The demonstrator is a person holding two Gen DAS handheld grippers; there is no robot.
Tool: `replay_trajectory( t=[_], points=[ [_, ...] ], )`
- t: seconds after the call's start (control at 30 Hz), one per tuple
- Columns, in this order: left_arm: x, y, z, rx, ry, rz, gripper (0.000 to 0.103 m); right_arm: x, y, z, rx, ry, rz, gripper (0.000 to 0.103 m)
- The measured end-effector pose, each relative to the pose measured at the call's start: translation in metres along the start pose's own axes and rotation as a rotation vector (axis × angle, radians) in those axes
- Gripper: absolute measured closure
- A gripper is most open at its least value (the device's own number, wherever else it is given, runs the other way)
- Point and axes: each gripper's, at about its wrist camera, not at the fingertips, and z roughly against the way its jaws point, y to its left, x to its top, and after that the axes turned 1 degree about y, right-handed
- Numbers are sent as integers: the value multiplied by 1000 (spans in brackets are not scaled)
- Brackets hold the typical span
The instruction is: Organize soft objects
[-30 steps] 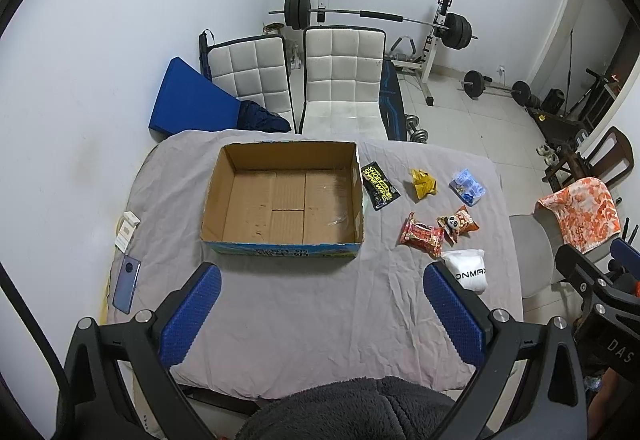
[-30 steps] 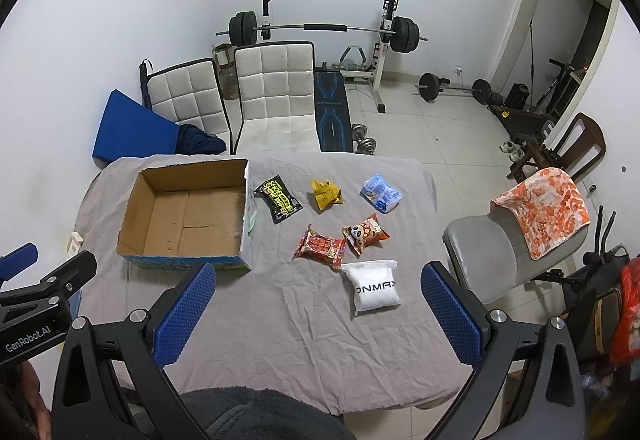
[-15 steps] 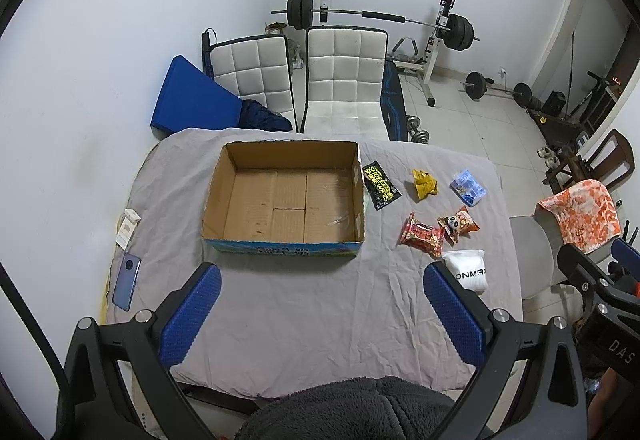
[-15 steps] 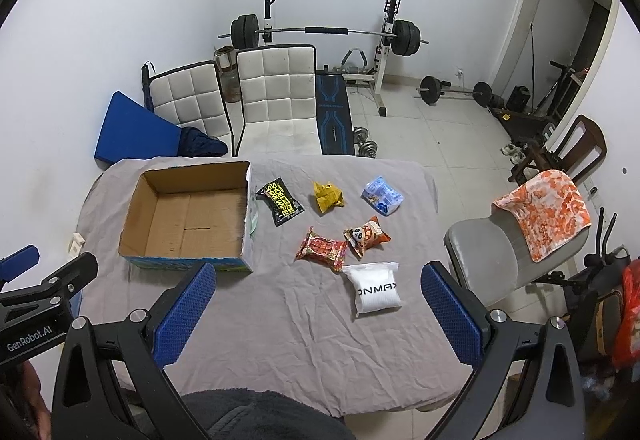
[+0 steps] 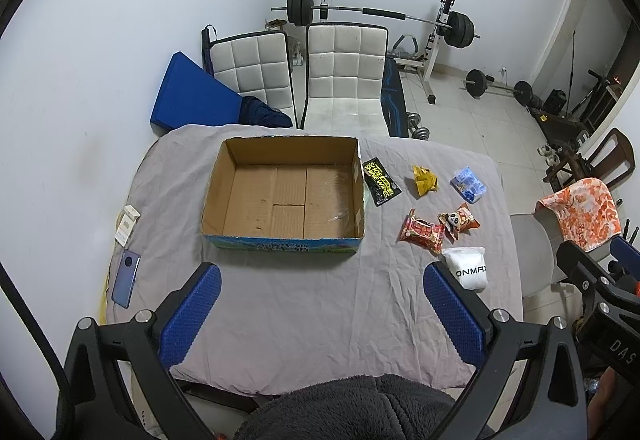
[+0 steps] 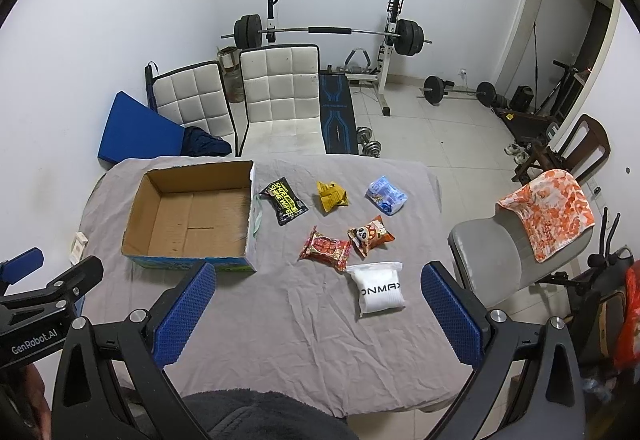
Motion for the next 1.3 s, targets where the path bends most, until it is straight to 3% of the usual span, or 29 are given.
replay_trajectory(
  t=[0.23,0.4,0.57,0.87,0.97,1.13,1.3],
  points=[
    [0,-2,-6,-8,5,-1,0,1,-12,-17,4,28,-26,0],
    [8,-15,-35,-12,22,1,0,-2,-47,-86,-25,155,-75,0],
    [13,-42,-103,-12,109,-45,0,-24,-92,-198,-83,340,-104,0],
    [3,-110,-238,-5,322,-148,0,-82,-155,-370,-58,569,-115,0],
    [2,-130,-271,-10,361,-165,0,-94,-163,-409,-60,603,-117,0],
    [3,-157,-318,-20,429,-193,0,-113,-165,-458,7,689,-111,0],
    [12,-176,-355,-57,498,-191,0,-127,-164,-482,21,738,-76,3]
  ],
)
